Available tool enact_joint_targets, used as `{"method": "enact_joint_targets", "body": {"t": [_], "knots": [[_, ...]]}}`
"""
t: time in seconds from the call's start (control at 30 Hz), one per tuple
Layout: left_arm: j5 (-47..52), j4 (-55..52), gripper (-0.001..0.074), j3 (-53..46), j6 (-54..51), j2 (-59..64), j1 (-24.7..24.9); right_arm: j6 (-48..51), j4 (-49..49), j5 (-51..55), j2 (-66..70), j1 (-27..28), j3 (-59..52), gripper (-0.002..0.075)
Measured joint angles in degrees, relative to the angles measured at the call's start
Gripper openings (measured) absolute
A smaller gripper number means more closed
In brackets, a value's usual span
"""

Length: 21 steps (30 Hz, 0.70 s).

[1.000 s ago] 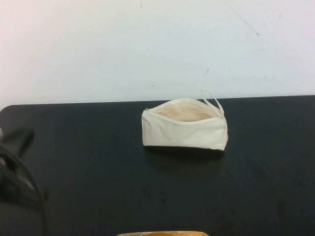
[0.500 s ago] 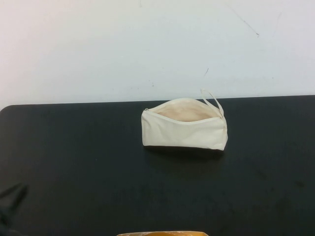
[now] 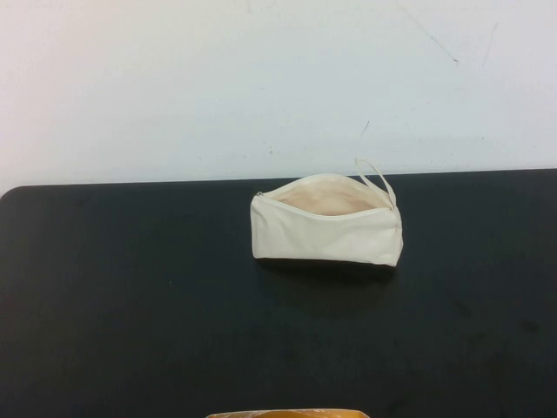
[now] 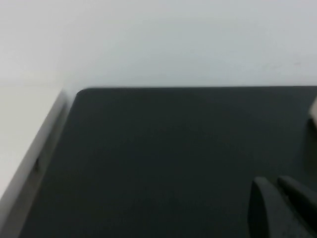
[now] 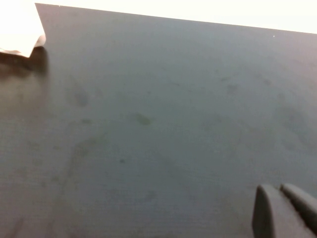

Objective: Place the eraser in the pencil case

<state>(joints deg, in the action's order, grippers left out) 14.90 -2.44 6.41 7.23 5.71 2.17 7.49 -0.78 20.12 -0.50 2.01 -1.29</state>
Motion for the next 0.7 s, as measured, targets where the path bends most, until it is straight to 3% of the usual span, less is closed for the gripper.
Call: {"method": "enact_joint_targets", "body": {"t": [0.2, 0.7], "knots": [[-0.6, 5.4, -0.0001, -7.6, -1.3, -3.9, -2.6, 0.0, 0.0, 0.0, 0.0, 0.0, 0.0, -0.0001], [3.6, 8.4, -0.0001, -7.8, -5.8, -6.2, -0.9, 0.0, 0.0, 0.0, 0.0, 0.0, 0.0, -0.0001]]}}
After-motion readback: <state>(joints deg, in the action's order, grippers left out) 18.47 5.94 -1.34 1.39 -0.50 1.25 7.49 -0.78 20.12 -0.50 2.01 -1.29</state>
